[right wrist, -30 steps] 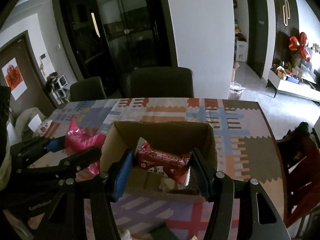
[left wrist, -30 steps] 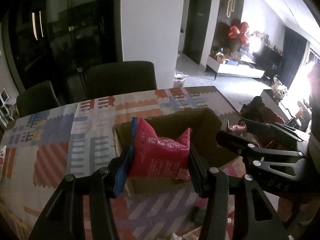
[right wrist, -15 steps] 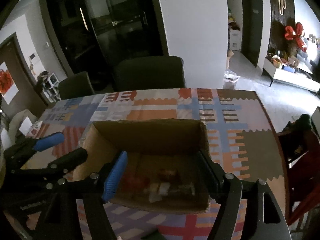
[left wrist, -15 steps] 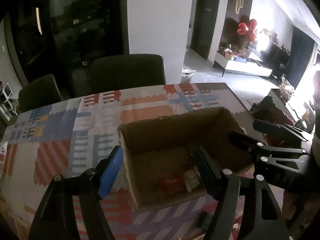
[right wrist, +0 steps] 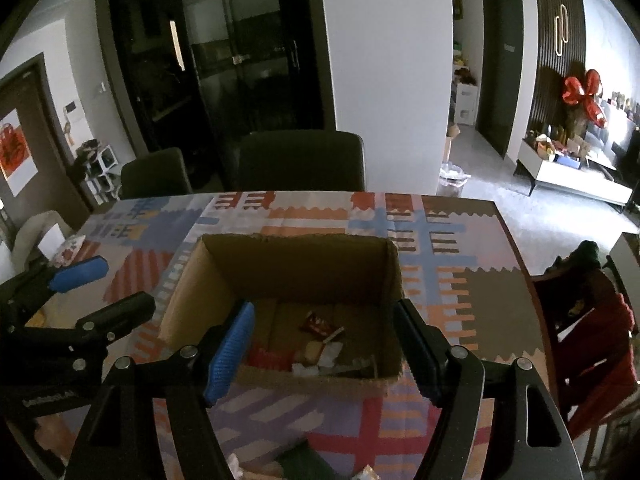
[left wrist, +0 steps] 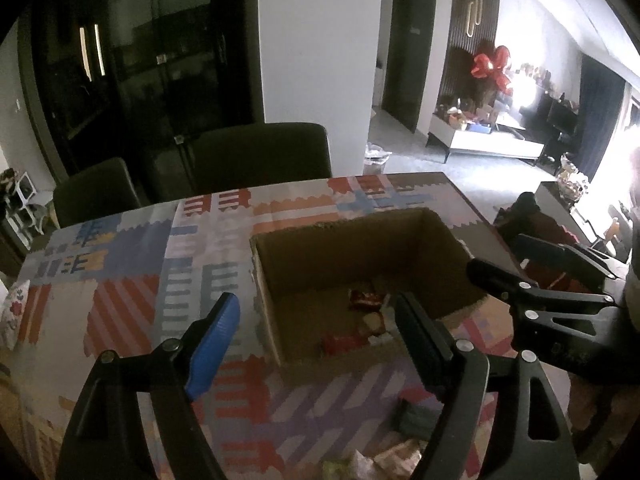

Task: Organize snacks
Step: 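Grasp the cookie packet with the left tool while the right grasps the gold candy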

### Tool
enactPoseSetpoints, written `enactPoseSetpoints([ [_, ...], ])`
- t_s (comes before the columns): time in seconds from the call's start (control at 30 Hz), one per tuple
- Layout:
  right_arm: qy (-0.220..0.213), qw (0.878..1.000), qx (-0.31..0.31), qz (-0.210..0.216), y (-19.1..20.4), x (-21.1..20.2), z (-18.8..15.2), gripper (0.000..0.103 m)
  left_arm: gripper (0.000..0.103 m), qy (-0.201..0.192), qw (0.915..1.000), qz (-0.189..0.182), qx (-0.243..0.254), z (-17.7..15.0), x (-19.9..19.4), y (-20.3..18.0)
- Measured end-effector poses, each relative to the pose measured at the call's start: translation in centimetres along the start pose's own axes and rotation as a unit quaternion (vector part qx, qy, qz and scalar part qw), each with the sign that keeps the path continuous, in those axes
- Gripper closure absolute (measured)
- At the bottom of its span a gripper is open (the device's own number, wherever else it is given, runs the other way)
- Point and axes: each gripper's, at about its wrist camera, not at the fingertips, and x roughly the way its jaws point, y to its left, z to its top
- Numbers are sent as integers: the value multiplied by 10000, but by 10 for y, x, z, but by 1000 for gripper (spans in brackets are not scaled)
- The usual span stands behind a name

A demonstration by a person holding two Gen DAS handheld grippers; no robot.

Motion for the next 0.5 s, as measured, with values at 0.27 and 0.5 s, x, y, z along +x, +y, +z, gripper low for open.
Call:
enactPoseSetpoints([
  [0.27,70,10000,-56,24,2,-23,-32,31,23,-5,10000,-85,33,-27,-24,-12],
  [0.5,134,9997,86,-172,-7,-35,-63,31,23,163,9998,-115,60,-62,-28,-24],
])
